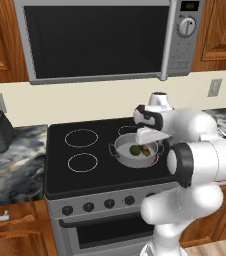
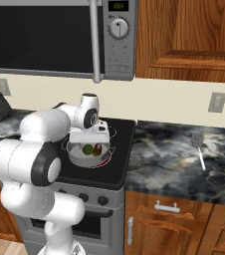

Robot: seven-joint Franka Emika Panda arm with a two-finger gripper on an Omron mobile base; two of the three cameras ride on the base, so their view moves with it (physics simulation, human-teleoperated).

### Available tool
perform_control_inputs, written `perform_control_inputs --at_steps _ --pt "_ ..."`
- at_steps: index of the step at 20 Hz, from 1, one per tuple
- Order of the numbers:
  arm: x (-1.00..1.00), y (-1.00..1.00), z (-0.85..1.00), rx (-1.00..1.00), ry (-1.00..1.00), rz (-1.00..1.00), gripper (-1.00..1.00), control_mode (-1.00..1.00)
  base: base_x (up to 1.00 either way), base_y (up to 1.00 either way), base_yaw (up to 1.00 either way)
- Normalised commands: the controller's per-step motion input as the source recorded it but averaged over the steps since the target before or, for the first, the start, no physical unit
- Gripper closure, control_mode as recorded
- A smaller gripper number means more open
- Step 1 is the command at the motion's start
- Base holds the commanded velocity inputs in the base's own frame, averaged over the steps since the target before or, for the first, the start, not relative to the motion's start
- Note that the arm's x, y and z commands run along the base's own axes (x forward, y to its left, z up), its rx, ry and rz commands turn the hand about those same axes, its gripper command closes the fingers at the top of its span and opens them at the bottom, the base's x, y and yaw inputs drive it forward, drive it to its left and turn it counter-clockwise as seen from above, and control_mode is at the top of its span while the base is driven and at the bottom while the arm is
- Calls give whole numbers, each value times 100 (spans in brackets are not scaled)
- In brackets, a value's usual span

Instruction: Put the sweet potato and lime in the pot. Retrieve the spatula and lightly stir the vegetables in the pot.

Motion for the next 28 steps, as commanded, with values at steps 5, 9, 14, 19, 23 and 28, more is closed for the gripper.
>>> perform_control_inputs --at_steps 5,9,14,19,23,28 --pt "-99 -3 13 1 -15 0 -100 -100 0 0 0" --pt "-76 -3 29 0 -14 0 -100 -100 0 0 0" --pt "-41 0 38 0 -6 0 -100 -100 0 0 0" --pt "-4 0 3 0 -3 0 -100 -100 0 0 0" --pt "0 0 0 0 0 0 -100 -100 0 0 0" --pt "0 0 0 0 0 0 -100 100 -14 -9 -3"
